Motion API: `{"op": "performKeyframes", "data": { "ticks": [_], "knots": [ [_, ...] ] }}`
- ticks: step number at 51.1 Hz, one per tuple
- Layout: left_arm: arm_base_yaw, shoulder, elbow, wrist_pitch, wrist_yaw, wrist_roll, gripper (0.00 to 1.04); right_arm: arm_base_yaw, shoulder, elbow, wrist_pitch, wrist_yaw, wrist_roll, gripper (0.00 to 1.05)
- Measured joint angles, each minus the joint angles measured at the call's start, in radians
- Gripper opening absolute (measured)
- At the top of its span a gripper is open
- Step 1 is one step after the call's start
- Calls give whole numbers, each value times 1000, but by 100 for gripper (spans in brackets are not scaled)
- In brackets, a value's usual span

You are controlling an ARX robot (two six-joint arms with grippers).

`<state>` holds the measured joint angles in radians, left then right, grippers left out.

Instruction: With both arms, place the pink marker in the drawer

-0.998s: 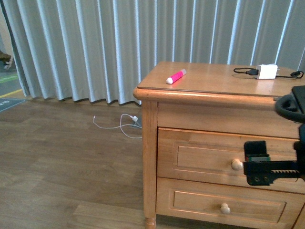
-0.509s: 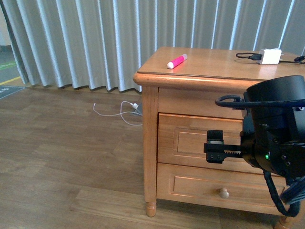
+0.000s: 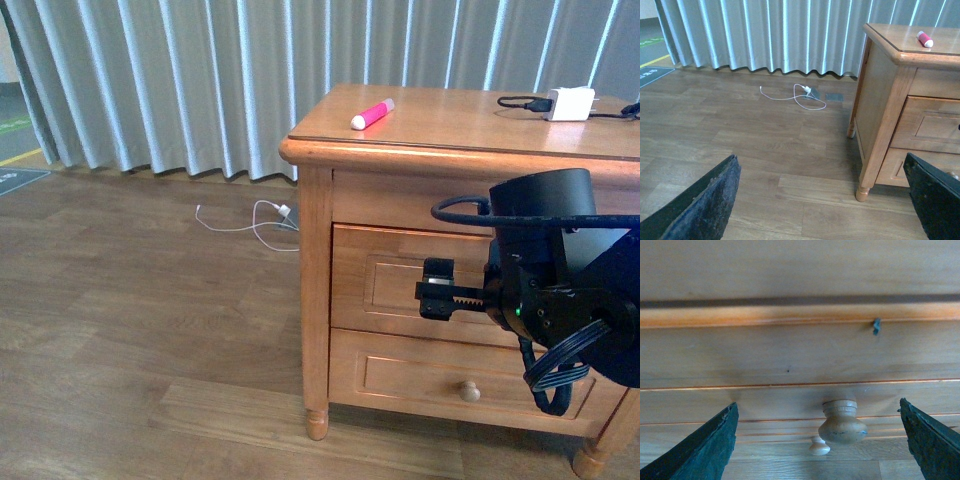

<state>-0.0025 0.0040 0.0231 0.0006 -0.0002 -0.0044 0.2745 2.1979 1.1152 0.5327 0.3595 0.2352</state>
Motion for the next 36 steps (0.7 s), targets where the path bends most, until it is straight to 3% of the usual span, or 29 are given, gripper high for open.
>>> {"op": "performKeyframes", "data": {
  "ticks": [24, 31, 36],
  "knots": [
    [0, 0, 0, 0, 0, 0, 99, -15, 28, 15, -1, 1, -36, 96],
    [0, 0, 0, 0, 0, 0, 99, -21, 34, 15, 8, -3, -48, 76],
    [0, 0, 0, 0, 0, 0, 99, -24, 35, 15, 12, -3, -53, 54]
  ]
}}
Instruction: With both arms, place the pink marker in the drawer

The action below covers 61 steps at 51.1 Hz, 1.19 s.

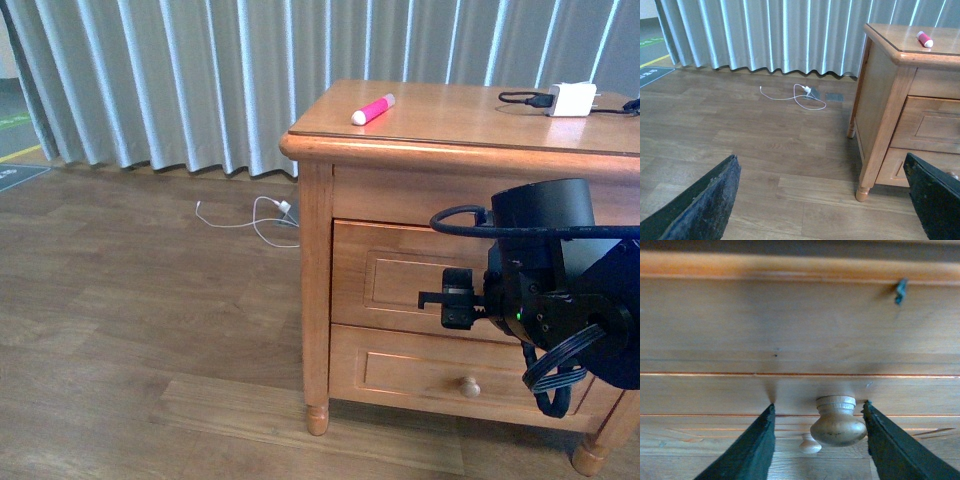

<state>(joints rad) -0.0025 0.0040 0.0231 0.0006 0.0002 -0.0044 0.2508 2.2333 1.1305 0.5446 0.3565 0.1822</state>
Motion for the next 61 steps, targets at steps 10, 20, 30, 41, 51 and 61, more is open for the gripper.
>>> {"op": "performKeyframes", "data": {
  "ticks": [10, 20, 30, 41, 51, 61],
  "knots": [
    [0, 0, 0, 0, 0, 0, 99, -8, -5, -18, 8, 6, -2, 24],
    [0, 0, 0, 0, 0, 0, 99, -14, -45, -60, -26, -26, 19, 23],
    [0, 0, 0, 0, 0, 0, 99, 6, -182, -225, -84, -65, 53, 23],
    [0, 0, 0, 0, 0, 0, 99, 39, -375, -481, -83, -118, 58, 22],
    [0, 0, 0, 0, 0, 0, 99, 48, -516, -640, -76, -146, 69, 32],
    [0, 0, 0, 0, 0, 0, 99, 35, -731, -724, -142, -82, 104, 66]
  ]
}}
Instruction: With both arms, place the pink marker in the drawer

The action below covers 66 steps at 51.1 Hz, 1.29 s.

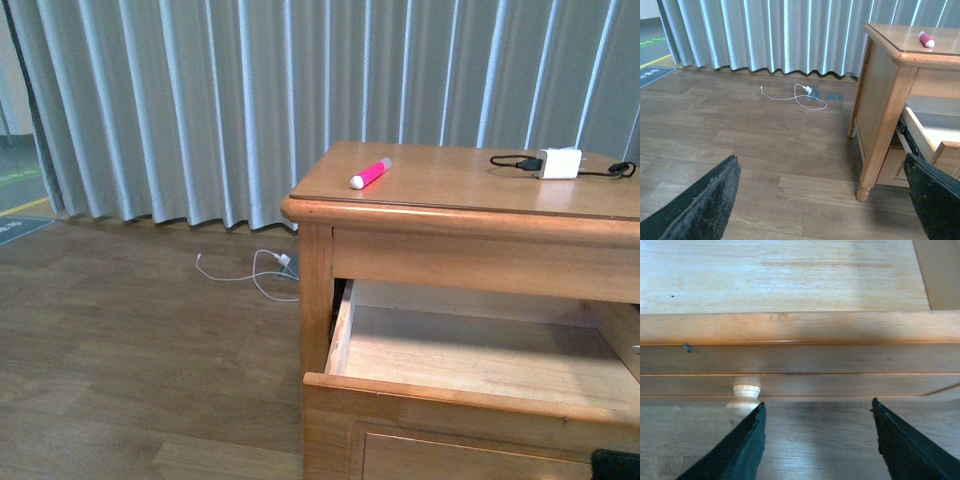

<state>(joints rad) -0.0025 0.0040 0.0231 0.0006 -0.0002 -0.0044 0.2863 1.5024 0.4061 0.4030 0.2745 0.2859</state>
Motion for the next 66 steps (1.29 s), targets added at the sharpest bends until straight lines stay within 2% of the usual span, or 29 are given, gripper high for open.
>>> {"op": "performKeyframes", "data": {
  "ticks": [7, 10, 16, 22, 32, 38, 46, 48, 51, 58, 66],
  "knots": [
    [0, 0, 0, 0, 0, 0, 99, -2, -229, -39, -129, -62, 0, 91],
    [0, 0, 0, 0, 0, 0, 99, -12, -329, -53, -177, -92, 0, 98],
    [0, 0, 0, 0, 0, 0, 99, -67, -557, -88, -301, -148, -19, 96],
    [0, 0, 0, 0, 0, 0, 99, -228, -893, -120, -516, -301, -72, 96],
    [0, 0, 0, 0, 0, 0, 99, -454, -1206, -172, -697, -494, -127, 96],
    [0, 0, 0, 0, 0, 0, 99, -549, -1298, -230, -671, -505, -129, 96],
    [0, 0, 0, 0, 0, 0, 99, -560, -1304, -241, -661, -510, -133, 96],
    [0, 0, 0, 0, 0, 0, 99, -560, -1339, -278, -568, -530, -165, 90],
    [0, 0, 0, 0, 0, 0, 99, -539, -1405, -343, -426, -509, -221, 78],
    [0, 0, 0, 0, 0, 0, 99, -476, -1444, -354, -394, -454, -266, 56],
    [0, 0, 0, 0, 0, 0, 99, -461, -1446, -362, -394, -447, -275, 83]
  ]
}}
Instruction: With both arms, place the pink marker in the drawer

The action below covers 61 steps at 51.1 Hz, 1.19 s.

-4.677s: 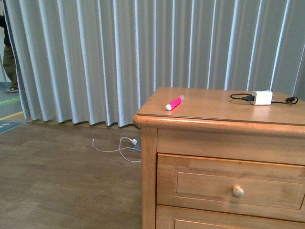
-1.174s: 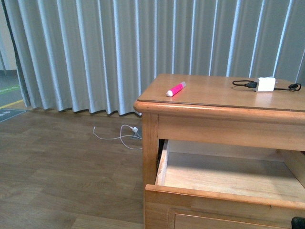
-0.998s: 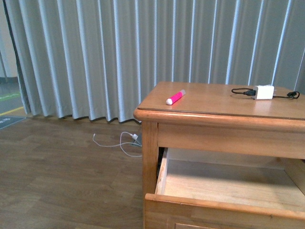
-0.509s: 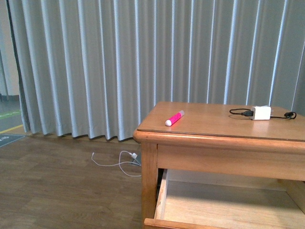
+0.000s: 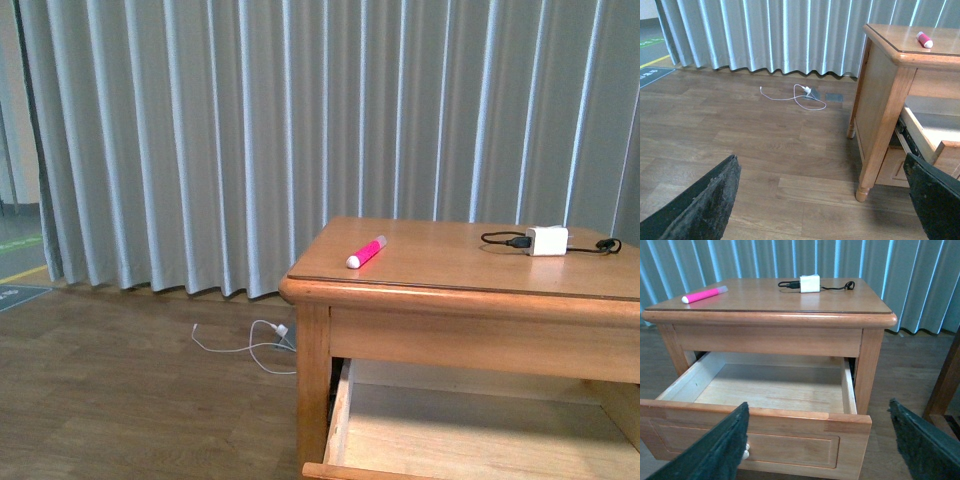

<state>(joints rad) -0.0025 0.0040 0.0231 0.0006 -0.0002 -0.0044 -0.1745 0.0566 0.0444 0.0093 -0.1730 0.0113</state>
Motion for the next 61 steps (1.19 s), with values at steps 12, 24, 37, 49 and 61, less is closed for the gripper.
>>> {"op": "performKeyframes", "data": {
  "ticks": [12, 24, 37, 49, 61],
  "knots": [
    [0, 0, 0, 0, 0, 0, 99, 0, 0, 0, 0, 0, -4, 96],
    [0, 0, 0, 0, -4, 0, 99, 0, 0, 0, 0, 0, -4, 96],
    [-215, 380, 134, 180, -154, -143, 99, 0, -1, 0, 0, 2, -5, 96],
    [-294, 896, 461, 351, -76, -125, 99, 0, -1, 0, 0, 3, -5, 96],
    [-358, 1382, 887, 349, -101, -100, 99, 0, -1, 0, 0, 3, -5, 96]
  ]
}}
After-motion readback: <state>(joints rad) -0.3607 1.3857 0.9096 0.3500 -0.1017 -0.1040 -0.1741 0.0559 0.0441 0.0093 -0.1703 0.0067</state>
